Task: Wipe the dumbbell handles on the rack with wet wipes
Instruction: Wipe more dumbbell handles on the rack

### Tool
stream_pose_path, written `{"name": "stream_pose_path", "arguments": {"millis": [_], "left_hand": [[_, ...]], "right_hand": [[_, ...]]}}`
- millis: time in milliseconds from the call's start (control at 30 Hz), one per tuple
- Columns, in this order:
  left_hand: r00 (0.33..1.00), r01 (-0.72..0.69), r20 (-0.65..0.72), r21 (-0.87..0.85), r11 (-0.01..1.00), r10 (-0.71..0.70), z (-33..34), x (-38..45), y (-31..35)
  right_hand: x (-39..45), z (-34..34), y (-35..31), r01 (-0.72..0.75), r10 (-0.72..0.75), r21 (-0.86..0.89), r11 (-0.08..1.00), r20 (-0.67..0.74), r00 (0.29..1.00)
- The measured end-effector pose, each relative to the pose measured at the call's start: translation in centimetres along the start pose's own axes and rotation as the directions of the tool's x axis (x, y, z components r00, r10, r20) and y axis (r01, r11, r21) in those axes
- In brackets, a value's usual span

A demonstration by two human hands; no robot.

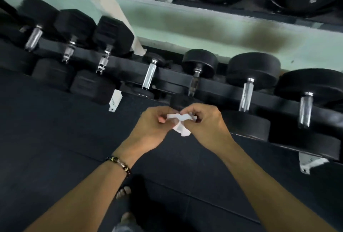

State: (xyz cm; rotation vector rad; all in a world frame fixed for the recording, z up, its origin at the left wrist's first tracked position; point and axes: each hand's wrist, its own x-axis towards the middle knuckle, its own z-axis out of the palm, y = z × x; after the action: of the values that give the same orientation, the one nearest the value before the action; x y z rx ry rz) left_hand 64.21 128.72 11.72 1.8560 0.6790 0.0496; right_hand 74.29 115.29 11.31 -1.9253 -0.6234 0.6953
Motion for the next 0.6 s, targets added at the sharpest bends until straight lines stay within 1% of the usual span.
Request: {"name": "stream_pose_path", "arguments": {"millis": [67, 133, 167, 233, 300, 367, 467, 500, 533, 600], "left_hand": [[0.994, -0.038, -0.098, 0.053, 0.998, 0.043, -2.5, 2.4, -2.0], [0.988, -0.052, -0.145, 0.033, 0.998, 0.057, -4.8, 4.9, -3.5], [0.987, -0.063, -0.147, 0.011, 0.998, 0.064, -5.9, 6.2, -4.3], [0.99, -0.075, -0.124, -0.023, 0.997, 0.071, -7.7, 9.2, -5.9], [0.993, -0.068, -0.101, -0.023, 0.997, 0.065, -9.1, 12.0, -7.3], [0.996, -0.035, -0.081, -0.008, 0.999, 0.034, -10.1, 14.4, -8.9], [0.999, 0.036, 0.0, 0.028, 0.999, -0.036, -10.8, 17.1, -10.9], [0.999, 0.046, -0.024, 0.084, 0.995, -0.044, -11.0, 17.9, -11.7], [0.997, 0.054, -0.069, 0.174, 0.983, -0.042, -11.1, 18.6, -12.5], [0.989, 0.094, -0.145, 0.39, 0.916, -0.04, -11.0, 19.9, -13.8]], "right_hand": [[2.8, 2.1, -0.9, -0.052, 0.047, 0.113, 0.992, 0.04, 0.998], [5.5, 4.4, -1.4, -0.138, 0.121, 0.262, 0.955, 0.08, 0.989], [6.9, 5.5, -1.6, -0.196, 0.171, 0.322, 0.926, 0.104, 0.98], [10.1, 7.5, -1.7, -0.287, 0.259, 0.382, 0.879, 0.122, 0.958], [13.2, 9.1, -1.5, -0.309, 0.293, 0.375, 0.874, 0.101, 0.951], [15.9, 10.5, -0.8, -0.29, 0.289, 0.278, 0.916, 0.047, 0.956], [19.1, 11.6, 0.9, -0.258, 0.258, 0.011, 0.966, -0.1, 0.961], [20.1, 11.8, 1.4, -0.234, 0.223, -0.062, 0.97, -0.145, 0.964], [21.0, 11.9, 1.9, -0.2, 0.174, -0.136, 0.97, -0.184, 0.968], [23.2, 12.0, 3.0, -0.081, 0.017, -0.279, 0.957, -0.225, 0.974]]}}
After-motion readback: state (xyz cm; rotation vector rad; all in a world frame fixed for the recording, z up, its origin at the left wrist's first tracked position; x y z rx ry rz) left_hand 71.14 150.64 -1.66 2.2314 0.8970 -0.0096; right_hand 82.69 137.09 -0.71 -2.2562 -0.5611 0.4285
